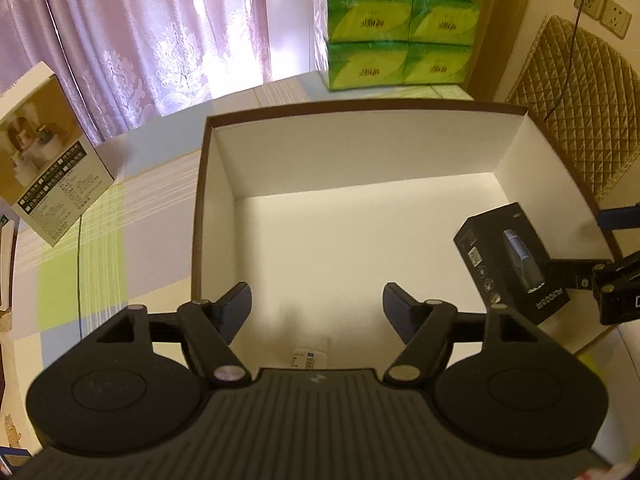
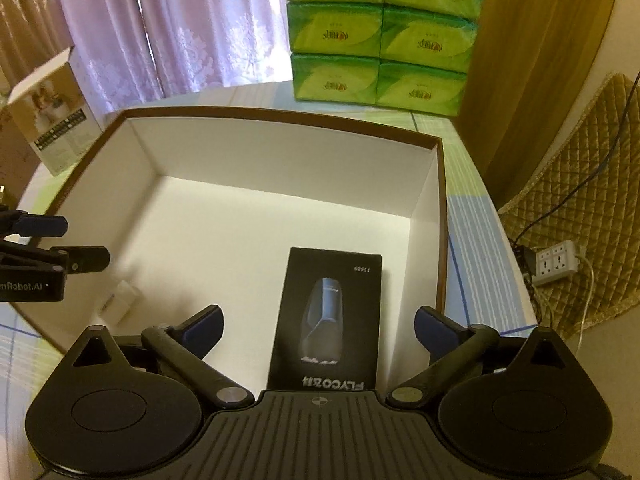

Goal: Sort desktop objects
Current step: 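Lower pill bottle into brown box with left tool while right tool releases FLYCO box, then withdraw both open tools from the brown box back toward the remaining items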

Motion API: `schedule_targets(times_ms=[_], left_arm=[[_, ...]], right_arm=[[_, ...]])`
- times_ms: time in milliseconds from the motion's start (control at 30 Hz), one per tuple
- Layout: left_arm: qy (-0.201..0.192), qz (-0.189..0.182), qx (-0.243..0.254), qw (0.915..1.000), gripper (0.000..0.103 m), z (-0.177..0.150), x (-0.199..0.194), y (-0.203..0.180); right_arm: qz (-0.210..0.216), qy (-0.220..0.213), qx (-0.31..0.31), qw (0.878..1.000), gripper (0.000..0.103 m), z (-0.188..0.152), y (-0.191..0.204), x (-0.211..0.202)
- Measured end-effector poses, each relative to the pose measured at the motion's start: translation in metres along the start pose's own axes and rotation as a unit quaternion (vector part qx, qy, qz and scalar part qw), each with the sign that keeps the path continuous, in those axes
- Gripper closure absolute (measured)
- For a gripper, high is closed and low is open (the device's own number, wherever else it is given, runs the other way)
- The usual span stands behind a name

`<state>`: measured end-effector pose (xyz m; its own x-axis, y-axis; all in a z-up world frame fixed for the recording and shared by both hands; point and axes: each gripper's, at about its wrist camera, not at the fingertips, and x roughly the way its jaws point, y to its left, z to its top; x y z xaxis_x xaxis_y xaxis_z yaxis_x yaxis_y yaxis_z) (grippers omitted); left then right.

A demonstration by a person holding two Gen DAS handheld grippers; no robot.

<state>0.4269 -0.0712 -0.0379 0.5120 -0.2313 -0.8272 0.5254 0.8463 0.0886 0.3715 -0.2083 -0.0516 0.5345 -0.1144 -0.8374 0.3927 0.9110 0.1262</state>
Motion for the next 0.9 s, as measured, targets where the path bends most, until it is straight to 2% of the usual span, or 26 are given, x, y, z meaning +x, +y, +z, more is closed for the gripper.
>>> schedule_targets(times_ms=[567,900], left_arm=[[-0.026,-0.001,0.011,0.9996,0.029,-0.026,-0.061,-0.011],[-0.044,-0.003,0.011,0.999,0.029,-0.043,-0.095,-0.021]], right_arm=[[0.028,-0.023,0.019,0.999,0.002,-0.025,0.002,-0.044],[0.04,-0.05,0.017,0.998,0.002,-0.045,0.011,-0.079]])
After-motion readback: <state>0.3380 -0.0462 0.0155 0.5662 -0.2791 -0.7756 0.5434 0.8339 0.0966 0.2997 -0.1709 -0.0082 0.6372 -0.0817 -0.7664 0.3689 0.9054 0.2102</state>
